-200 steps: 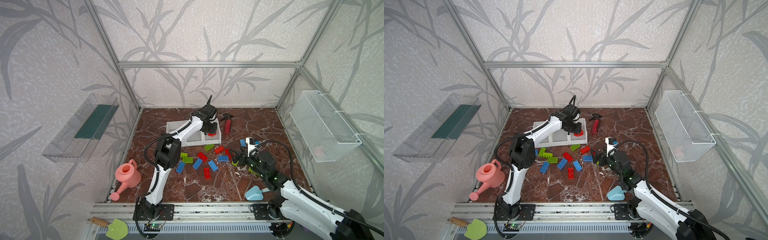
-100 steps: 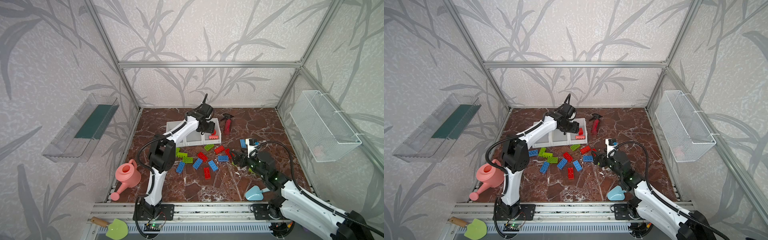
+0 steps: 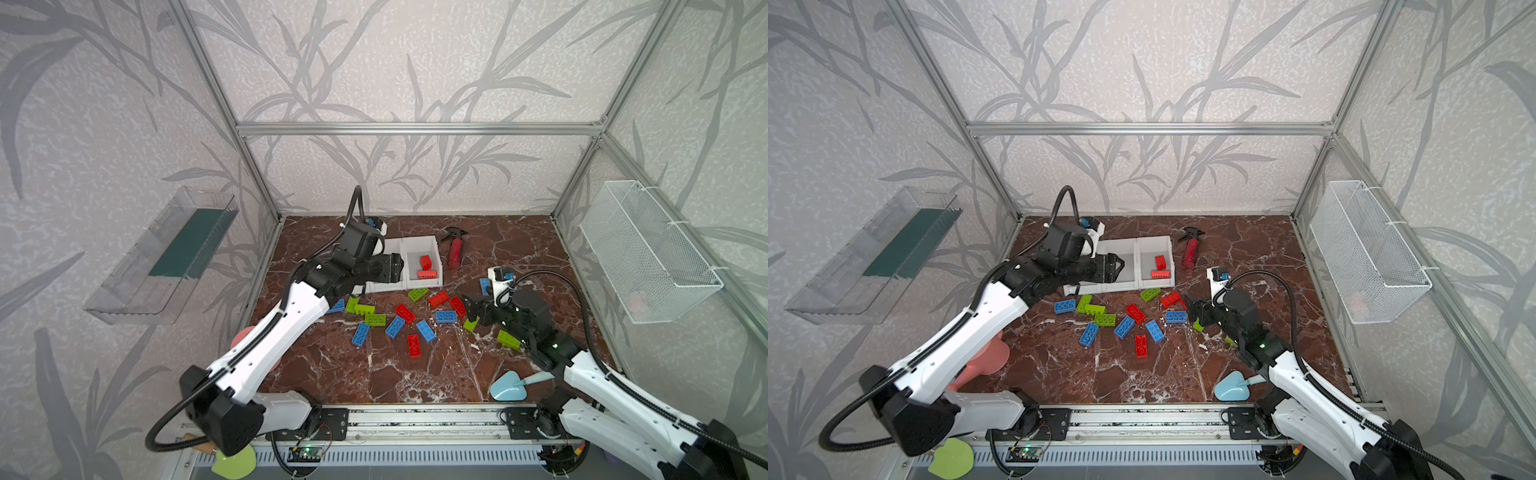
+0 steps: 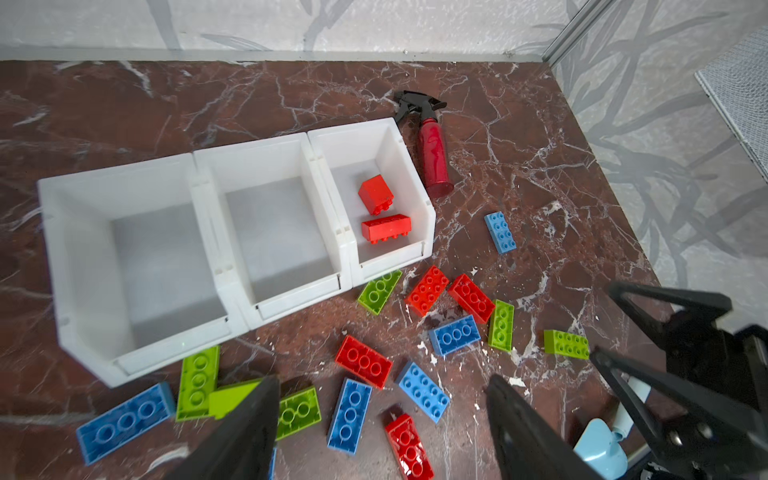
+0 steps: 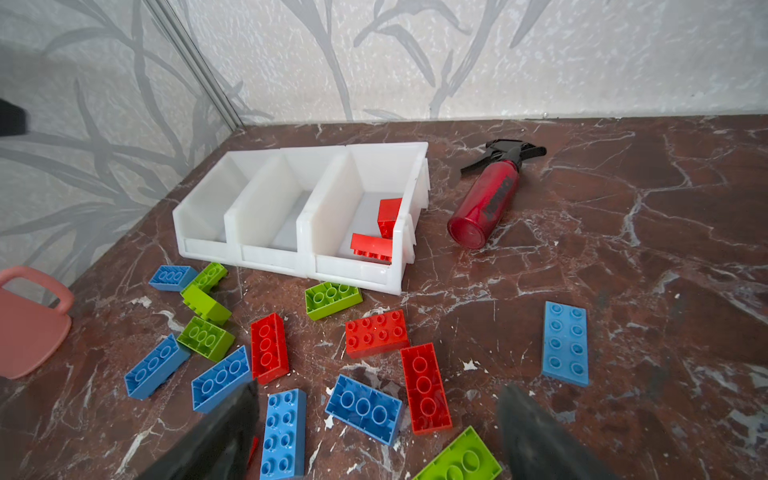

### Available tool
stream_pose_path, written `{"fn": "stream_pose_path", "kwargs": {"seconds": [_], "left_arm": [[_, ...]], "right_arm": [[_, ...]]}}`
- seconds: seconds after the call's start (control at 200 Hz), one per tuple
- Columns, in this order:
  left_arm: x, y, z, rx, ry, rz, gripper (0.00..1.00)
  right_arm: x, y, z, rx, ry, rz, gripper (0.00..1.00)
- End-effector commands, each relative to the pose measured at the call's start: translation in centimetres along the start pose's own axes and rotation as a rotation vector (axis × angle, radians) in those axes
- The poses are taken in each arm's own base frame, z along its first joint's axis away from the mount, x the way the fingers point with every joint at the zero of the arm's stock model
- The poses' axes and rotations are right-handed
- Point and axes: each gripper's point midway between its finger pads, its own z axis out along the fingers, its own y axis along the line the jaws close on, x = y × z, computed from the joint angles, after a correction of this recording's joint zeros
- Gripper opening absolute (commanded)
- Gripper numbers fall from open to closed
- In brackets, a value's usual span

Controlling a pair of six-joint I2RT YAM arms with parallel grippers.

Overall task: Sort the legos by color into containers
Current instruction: 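Withdraw the left gripper toward the robot while the right gripper reaches toward the bricks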

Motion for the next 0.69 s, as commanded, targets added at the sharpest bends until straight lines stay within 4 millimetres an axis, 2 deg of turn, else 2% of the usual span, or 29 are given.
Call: {"fn": "stream_pose_path", "kwargs": {"seconds": [0.0,0.155,0.29,0.395,0.535,0.62,0.69], "left_arm": [[2.1,1.8,-2.7,-0.046,-0.028,0.005,0.78],[5.2,4.0,-6.4,-0.083,-0.061,0.038,0.78],[7.7,5.2,-8.3,-0.092,-0.065,0.044,0.78],[9.5,6.0,-8.6,-0.096,-0.064,0.044,0.78],[11.1,6.9,-8.0,-0.108,-0.067,0.045,0.78],[11.6,7.1,-7.8,-0.111,-0.062,0.047,0.78],[11.5,6.9,-7.8,-0.1,-0.062,0.054,0.78]], "right_arm": [[1.2,-0.1,0.6,0.015,0.131,-0.066,0.91],[2.1,-0.4,2.0,0.049,0.277,-0.12,0.88],[3.4,-0.9,3.3,0.076,0.399,-0.183,0.85],[4.2,-1.0,4.7,0.077,0.471,-0.214,0.84],[5.4,-1.6,6.8,0.114,0.563,-0.228,0.77],[6.2,-2.6,7.7,0.169,0.625,-0.236,0.71],[6.9,-3.0,8.1,0.184,0.674,-0.242,0.7]]}}
